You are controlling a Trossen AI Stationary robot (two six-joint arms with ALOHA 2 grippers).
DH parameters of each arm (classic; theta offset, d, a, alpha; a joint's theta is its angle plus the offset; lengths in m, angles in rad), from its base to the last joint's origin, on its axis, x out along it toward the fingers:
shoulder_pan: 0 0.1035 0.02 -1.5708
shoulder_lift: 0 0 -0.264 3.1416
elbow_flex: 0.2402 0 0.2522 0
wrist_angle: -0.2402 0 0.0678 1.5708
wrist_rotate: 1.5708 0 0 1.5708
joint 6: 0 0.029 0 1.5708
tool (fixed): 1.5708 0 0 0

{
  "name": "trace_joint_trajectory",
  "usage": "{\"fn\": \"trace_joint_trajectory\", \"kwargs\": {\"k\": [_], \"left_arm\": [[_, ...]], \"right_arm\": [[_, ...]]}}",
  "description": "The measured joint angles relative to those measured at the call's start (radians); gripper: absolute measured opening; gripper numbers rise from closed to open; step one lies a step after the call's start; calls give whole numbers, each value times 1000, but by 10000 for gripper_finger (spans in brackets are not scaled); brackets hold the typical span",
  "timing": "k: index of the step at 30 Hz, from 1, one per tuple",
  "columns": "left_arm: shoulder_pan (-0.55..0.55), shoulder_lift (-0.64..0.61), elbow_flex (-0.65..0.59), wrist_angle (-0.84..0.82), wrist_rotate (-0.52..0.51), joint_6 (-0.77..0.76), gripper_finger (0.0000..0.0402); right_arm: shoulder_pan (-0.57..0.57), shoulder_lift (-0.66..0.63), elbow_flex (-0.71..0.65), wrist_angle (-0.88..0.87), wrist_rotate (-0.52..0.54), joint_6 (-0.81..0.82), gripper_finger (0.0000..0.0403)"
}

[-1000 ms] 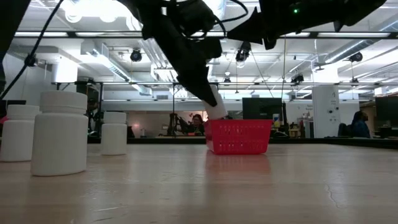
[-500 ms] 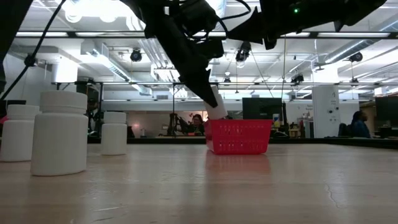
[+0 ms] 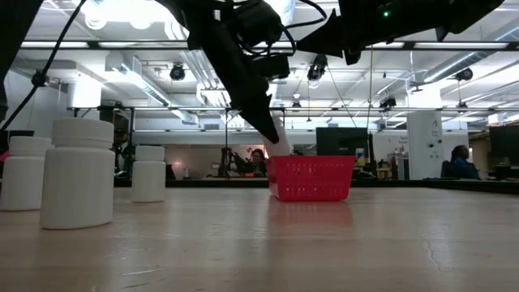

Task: Pick and place pill bottles into a basket
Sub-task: Put the middle right white medicine bottle into the red bin

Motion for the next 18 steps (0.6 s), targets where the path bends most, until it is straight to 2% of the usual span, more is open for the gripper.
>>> {"fn": "trace_joint_trajectory", "kwargs": {"k": [18], "left_arm": [[0,83,2,26,-22,0,159]], "right_arm": [[-1,0,0,-4,0,3,9]]}}
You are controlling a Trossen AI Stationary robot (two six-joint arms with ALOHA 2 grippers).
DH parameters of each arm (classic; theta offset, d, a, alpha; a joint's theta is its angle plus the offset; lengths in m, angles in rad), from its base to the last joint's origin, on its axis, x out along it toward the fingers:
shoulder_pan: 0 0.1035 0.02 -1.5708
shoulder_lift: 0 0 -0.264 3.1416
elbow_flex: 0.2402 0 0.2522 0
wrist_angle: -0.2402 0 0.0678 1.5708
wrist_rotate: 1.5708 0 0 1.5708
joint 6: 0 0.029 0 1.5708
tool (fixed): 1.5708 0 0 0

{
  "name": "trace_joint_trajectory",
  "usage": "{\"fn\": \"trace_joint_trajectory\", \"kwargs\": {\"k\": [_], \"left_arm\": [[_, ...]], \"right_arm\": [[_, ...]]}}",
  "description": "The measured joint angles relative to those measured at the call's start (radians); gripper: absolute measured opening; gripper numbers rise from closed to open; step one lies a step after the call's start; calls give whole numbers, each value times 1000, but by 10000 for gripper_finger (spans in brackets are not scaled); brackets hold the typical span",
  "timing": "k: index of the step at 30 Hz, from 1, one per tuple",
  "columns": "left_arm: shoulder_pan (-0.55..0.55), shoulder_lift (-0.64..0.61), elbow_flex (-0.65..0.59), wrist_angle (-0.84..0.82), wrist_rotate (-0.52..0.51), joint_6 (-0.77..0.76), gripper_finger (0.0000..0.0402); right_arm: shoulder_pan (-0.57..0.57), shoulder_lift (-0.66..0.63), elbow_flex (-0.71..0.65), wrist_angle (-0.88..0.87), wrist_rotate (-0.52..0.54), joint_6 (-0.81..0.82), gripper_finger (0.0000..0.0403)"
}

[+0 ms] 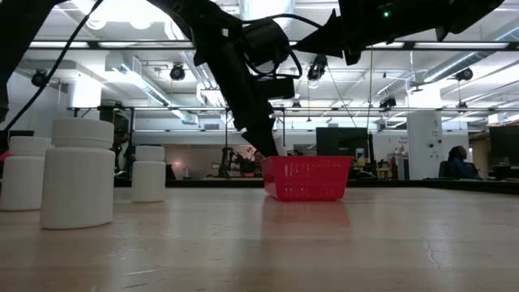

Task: Pick and place pill bottles into a basket
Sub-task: Put the middle right white medicine bottle into the red bin

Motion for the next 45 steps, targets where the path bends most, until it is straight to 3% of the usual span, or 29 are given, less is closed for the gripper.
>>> {"fn": "trace_joint_trajectory", "kwargs": {"k": [15,45], "left_arm": [[0,-1,10,-26,-29,-26,186],[-1,-2,42,-87,-57,-52,192]], "right_arm": [[1,0,0,-1,0,0,9],[1,0,0,-3,-2,0,9]]}}
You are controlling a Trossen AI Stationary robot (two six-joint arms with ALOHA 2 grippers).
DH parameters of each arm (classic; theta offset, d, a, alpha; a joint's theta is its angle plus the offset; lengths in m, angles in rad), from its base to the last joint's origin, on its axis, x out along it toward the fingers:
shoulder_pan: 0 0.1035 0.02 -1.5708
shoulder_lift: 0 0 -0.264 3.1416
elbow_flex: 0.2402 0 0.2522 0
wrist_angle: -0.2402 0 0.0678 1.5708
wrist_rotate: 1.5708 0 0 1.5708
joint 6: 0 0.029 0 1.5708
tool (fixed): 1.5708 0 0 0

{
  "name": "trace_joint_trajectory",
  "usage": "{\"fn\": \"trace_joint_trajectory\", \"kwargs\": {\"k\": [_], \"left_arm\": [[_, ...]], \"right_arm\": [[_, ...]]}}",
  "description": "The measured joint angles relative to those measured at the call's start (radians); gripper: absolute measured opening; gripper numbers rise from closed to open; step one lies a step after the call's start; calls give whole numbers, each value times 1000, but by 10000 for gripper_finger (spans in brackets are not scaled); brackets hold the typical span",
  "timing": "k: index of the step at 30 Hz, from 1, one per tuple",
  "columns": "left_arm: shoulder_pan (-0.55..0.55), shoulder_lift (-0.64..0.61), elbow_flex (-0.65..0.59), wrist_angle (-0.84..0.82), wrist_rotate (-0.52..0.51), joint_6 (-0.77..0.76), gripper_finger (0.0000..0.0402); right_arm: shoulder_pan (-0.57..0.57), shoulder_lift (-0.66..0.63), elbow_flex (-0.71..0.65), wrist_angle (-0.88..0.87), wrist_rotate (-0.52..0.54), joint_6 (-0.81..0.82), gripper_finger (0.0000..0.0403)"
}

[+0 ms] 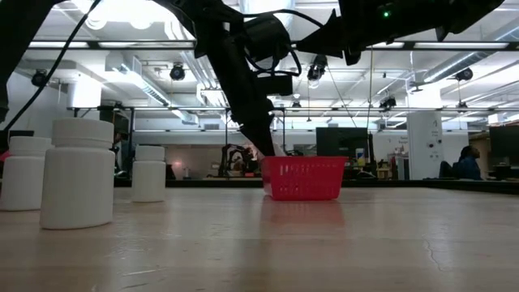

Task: Pick and place pill bottles into a basket
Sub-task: Put the middle right white medicine bottle into the red bin

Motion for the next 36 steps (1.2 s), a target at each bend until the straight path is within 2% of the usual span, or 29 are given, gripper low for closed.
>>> {"fn": "trace_joint_trajectory", "kwargs": {"k": [36], "left_arm": [[-2,0,52,-1,-10,0,192]], "right_arm": [[-1,0,0,-5,0,7,9]]}}
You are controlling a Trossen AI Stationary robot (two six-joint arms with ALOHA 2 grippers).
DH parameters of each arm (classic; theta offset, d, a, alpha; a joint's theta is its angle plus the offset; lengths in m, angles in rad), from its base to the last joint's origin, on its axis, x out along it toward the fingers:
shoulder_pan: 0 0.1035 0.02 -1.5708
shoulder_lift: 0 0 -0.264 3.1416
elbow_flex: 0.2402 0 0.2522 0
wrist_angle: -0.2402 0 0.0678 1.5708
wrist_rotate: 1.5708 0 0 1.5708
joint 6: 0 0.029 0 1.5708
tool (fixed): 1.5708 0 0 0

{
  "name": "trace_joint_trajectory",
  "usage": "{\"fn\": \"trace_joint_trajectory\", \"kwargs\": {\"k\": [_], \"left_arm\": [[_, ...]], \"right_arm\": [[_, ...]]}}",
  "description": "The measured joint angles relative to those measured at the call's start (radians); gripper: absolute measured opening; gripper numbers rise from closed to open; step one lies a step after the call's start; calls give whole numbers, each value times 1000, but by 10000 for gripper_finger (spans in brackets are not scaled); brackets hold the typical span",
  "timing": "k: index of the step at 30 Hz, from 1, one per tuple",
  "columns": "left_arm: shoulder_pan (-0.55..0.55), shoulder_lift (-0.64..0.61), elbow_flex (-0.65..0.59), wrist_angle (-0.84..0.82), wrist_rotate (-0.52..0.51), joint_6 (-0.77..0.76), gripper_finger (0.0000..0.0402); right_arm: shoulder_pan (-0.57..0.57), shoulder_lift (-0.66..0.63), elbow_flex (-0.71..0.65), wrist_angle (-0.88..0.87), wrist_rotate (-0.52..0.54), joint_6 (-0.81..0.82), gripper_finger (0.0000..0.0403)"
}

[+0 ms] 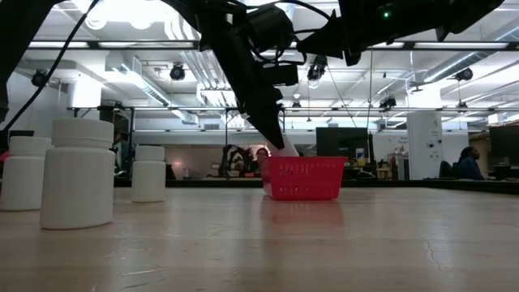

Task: Pick and place pill bottles into a basket
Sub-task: Put the middle right white medicine bottle into the red bin

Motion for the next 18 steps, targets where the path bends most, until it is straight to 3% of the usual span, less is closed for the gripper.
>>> {"fn": "trace_joint_trajectory", "kwargs": {"k": [18], "left_arm": [[-3,4,-2,-3,42,8,192]], "right_arm": [[0,0,0,0,0,0,9]]}}
